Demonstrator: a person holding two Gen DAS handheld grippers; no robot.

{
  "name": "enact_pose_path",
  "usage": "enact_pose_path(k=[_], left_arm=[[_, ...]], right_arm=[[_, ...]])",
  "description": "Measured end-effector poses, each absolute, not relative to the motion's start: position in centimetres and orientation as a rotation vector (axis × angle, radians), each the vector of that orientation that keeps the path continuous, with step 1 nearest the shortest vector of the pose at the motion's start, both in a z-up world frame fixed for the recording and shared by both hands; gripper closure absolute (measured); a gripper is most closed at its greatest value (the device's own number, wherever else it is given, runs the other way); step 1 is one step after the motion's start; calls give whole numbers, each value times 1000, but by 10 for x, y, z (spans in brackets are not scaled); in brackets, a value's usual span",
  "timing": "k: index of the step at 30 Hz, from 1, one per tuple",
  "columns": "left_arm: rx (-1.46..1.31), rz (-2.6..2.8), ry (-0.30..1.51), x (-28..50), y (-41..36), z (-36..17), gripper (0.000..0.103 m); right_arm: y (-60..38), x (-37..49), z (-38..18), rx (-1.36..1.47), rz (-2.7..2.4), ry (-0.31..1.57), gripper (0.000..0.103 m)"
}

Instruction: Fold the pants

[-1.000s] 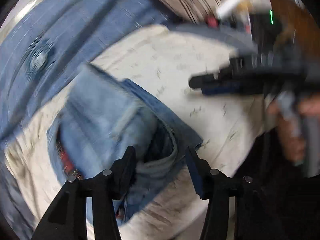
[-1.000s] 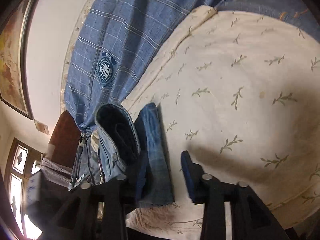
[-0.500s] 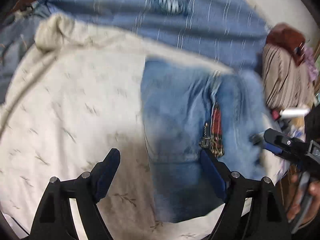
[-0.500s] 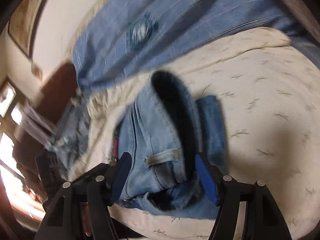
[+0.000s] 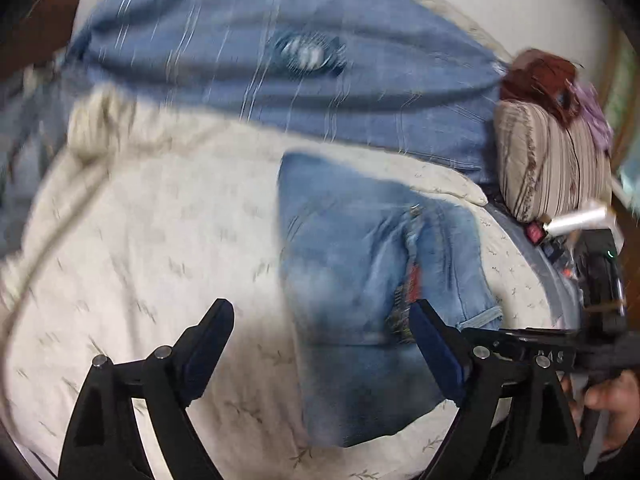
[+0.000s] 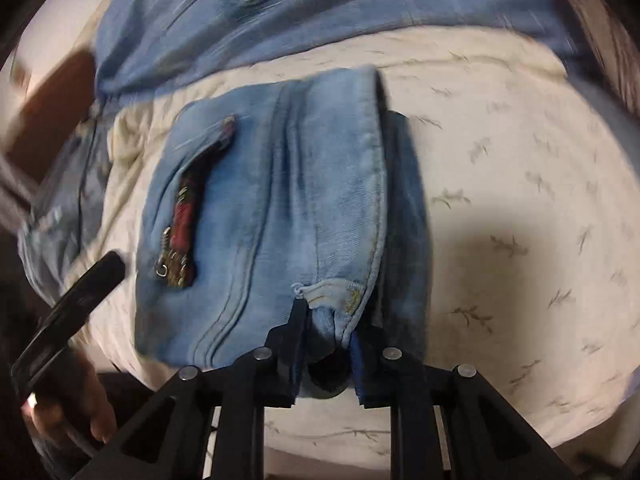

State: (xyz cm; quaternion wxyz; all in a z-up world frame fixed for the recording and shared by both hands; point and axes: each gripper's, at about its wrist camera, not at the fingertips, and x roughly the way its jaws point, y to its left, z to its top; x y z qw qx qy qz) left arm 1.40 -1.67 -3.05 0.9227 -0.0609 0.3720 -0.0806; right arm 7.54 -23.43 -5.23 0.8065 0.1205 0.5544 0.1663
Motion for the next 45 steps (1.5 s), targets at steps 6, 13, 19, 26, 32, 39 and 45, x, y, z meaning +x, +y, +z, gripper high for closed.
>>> enact_pose_path(k=[6,13,19,26,32,39,45], left_arm=[[39,-129,918,32,-46,-81,11],[43,-142,914,34,-45,-79,11],[43,-149,907,34,-44,-78,11],[-134,-198,780,22,-17,-42,12],[-113,-160,956,38,-19,-82,9],[-125,-176,952,37,-20,-80,9],[-211,-164,847,24,-6,-58,10]], right_arm=[[-248,79,-53,325,410,1202,73],[-251,81,27,317,417,1027,68],[-219,137,12,403,557,1071,66],[-239,156,-67,497,434,1223,75],[-233,143,-41,419,417,1194,72],[-239,99,-57,361,453,1251,74],[-261,98,-69,468,441,1201,85]])
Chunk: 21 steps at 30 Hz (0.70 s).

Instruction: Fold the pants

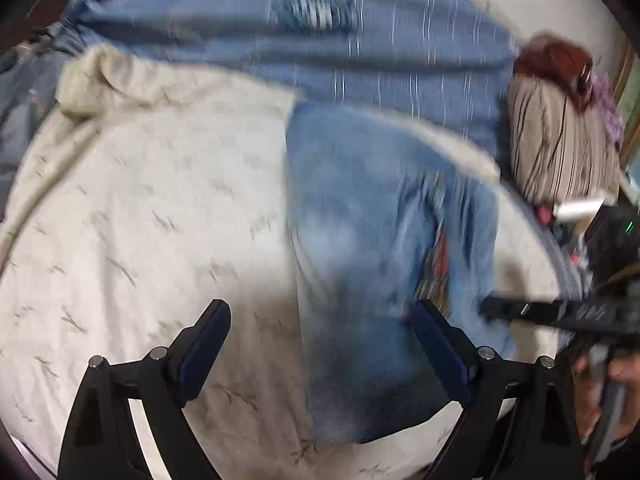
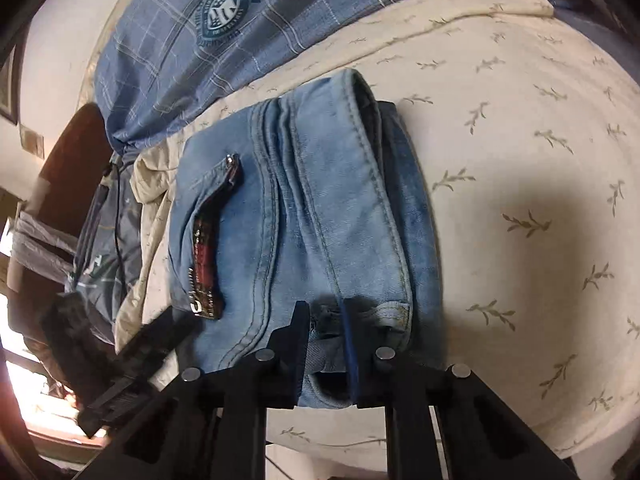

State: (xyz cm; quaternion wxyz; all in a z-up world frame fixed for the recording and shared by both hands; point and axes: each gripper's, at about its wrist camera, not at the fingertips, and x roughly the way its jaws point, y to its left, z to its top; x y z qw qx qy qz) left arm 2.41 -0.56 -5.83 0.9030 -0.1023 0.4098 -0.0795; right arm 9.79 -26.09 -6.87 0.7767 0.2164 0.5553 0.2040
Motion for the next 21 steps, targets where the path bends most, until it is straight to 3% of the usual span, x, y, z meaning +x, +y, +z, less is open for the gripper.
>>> enact_pose_path(k=[3,11,15,16,18,20,21], left_arm=[[-89,-178,948,33,-24,-75,10],[-68,-160,924,32,-26,-79,9],[-85,-170,924,33,-21,-80,9],[-98,-182,920,32,-21,-80,9],[-132,-193,919,33,-16,-81,9],[-182,-217,909,33,-8,-74,9],[-214,-219,892,32,-2,-69,9]], right_arm=[[-260,96,-64,474,450,1207,84],[-254,128,11,504,558,1071,80],[-246,172,-15,549,567,1141,69],[-249,183,-39,522,480,1200,70],[-261,187,-79,633,437,1268,90],[-270,180,-76,668,434,1232,91],[-270,174,-68,624,409,1223,86]])
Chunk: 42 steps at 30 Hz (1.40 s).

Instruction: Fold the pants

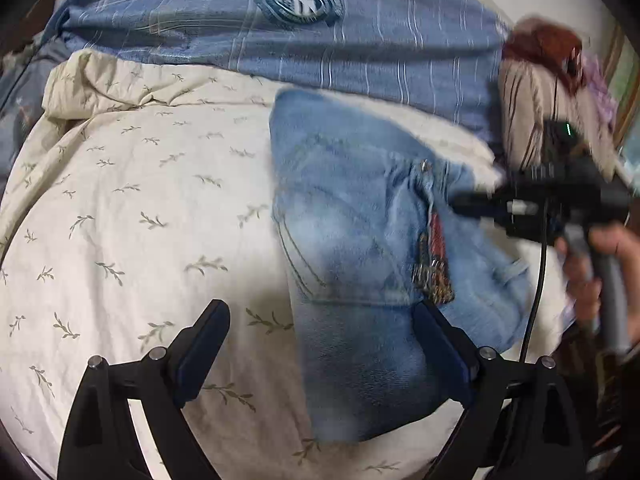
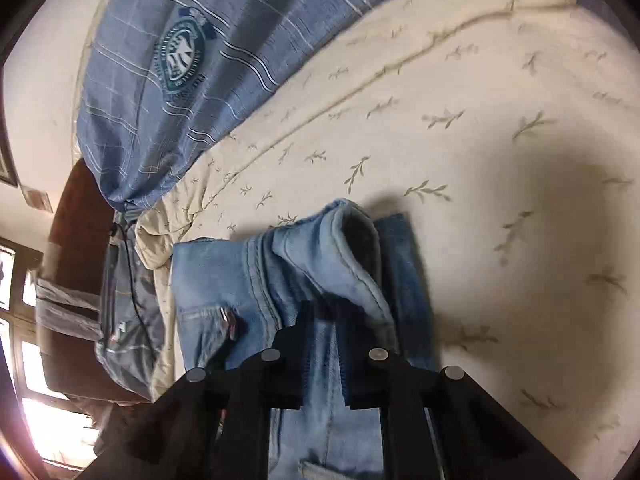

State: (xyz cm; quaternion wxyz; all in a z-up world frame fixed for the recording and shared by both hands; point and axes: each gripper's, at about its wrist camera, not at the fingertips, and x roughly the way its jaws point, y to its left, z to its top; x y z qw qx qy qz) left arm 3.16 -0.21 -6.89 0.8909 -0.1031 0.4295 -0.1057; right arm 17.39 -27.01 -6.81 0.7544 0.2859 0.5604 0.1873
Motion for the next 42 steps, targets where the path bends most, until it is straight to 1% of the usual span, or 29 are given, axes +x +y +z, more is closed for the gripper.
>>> enact_pose_path(k=[2,5,6,8,10,11,13,18,19,21,22,23,24,25,26,27,28,29,30,31,33,34,35,36,38,40,42], left_arm=[[-285,-209,845,30,13,-58,9],[-356,-181,827,33,31,-50,9],[-382,-179,833,36,35,-50,9],[-443,-193,864,46,43,-53,9],[-534,-214,896,60,50,-56,9],[-556,-225,904,65,52,-56,9],[-590,-256,902,80,56,-55,9],[-653,-343,989,135,53,-68,10],[-668,-356,1012,146,50,-72,10],[-687,-391,1032,161,42,-77,14],[-686,-407,1042,167,37,-79,32],[-681,-423,1056,172,32,-80,54],[-659,-414,1060,173,27,-78,56],[-568,-384,1041,172,18,-70,64],[-444,-346,1014,167,7,-60,68],[-299,-302,973,160,-9,-49,70],[-108,-252,903,147,-34,-35,74],[-17,-234,859,139,-48,-27,75],[33,-226,834,135,-57,-23,75],[59,-209,849,138,-60,-26,75],[52,-150,973,155,-51,-51,69],[56,-125,973,157,-48,-56,59],[64,-106,956,155,-49,-53,52],[60,-90,954,153,-49,-48,51],[-40,-143,967,141,-39,-35,47],[-210,-246,950,119,-16,-22,32],[-308,-325,943,99,1,-18,31]], right_arm=[[-267,160,-48,545,404,1185,86],[-259,137,-23,511,495,1130,84],[-251,126,-19,490,550,1124,82],[-240,117,-31,394,570,1183,78],[-234,113,-65,347,563,1262,78],[-241,112,-70,390,574,1228,81],[-249,113,-72,452,589,1212,81],[-258,112,-77,472,633,1183,82],[-260,112,-80,488,649,1169,82],[-267,111,-85,516,667,1158,86],[-265,108,-85,527,672,1157,86],[-267,108,-87,536,684,1154,86],[-268,108,-88,545,692,1152,87],[-269,109,-88,552,694,1151,88],[-268,111,-90,554,696,1151,89],[-269,112,-91,559,702,1151,89],[-271,110,-91,560,702,1153,89],[-268,112,-91,556,699,1154,89],[-266,112,-91,549,696,1153,89],[-267,112,-90,548,693,1153,89],[-263,114,-91,561,693,1153,90],[-262,114,-91,561,694,1153,90],[-262,114,-91,555,692,1148,90],[-260,113,-90,542,685,1145,90],[-259,111,-87,527,678,1141,90],[-261,111,-88,544,677,1136,90],[-266,106,-89,551,680,1132,90]])
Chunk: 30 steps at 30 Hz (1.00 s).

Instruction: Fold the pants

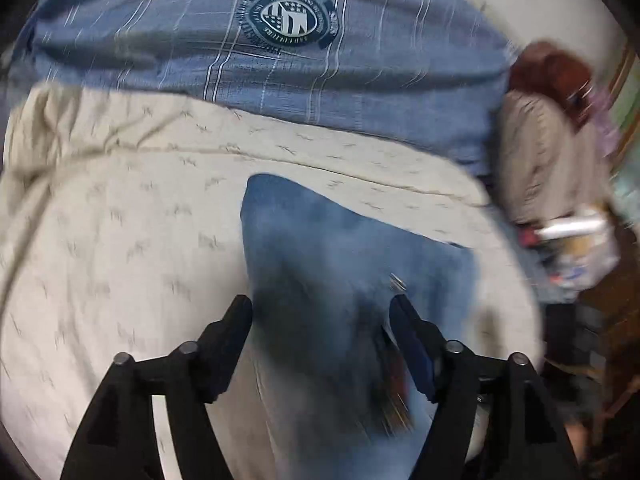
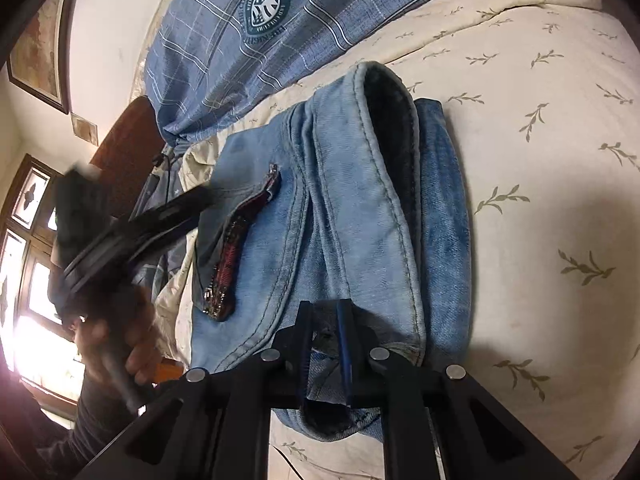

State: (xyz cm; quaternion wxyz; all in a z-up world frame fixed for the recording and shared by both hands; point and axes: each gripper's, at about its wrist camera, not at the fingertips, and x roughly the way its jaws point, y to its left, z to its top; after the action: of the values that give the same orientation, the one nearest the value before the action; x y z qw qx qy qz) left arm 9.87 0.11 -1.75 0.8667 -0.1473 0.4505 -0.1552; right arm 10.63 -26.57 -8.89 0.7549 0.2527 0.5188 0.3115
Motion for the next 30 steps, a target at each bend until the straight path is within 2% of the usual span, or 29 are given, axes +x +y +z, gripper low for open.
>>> enact_pose_path(k=[3,6,10,12,13,14,17,20,25,27,30], left_arm=[[-499,-440,993,73,20,-30,31],[-533,-408,973,58,26,-44,31],[-613,-406,1056,64,21,-75,32],[-575,-398,1077,63,10,-81,39],[-513,-372,1060,60,2,-78,48],[-467,-356,1049,55,-2,-74,68],[-225,-252,1013,42,-31,-56,75],[-41,-177,970,33,-60,-54,77],[-62,-166,985,33,-56,-59,75],[-75,-171,991,34,-52,-61,74],[-94,-189,989,33,-43,-62,73]], right_arm=[[-267,105,-89,554,678,1125,90],[-270,104,-91,586,680,1129,90],[-271,104,-92,598,687,1127,90],[-272,104,-92,600,689,1128,90],[-271,104,-92,596,689,1128,90],[-271,104,-92,593,690,1128,90],[-271,104,-91,590,692,1130,90],[-266,102,-88,543,675,1120,90],[-262,102,-82,509,641,1137,90],[-258,100,-63,466,599,1150,83],[-251,100,-14,411,627,1068,83]])
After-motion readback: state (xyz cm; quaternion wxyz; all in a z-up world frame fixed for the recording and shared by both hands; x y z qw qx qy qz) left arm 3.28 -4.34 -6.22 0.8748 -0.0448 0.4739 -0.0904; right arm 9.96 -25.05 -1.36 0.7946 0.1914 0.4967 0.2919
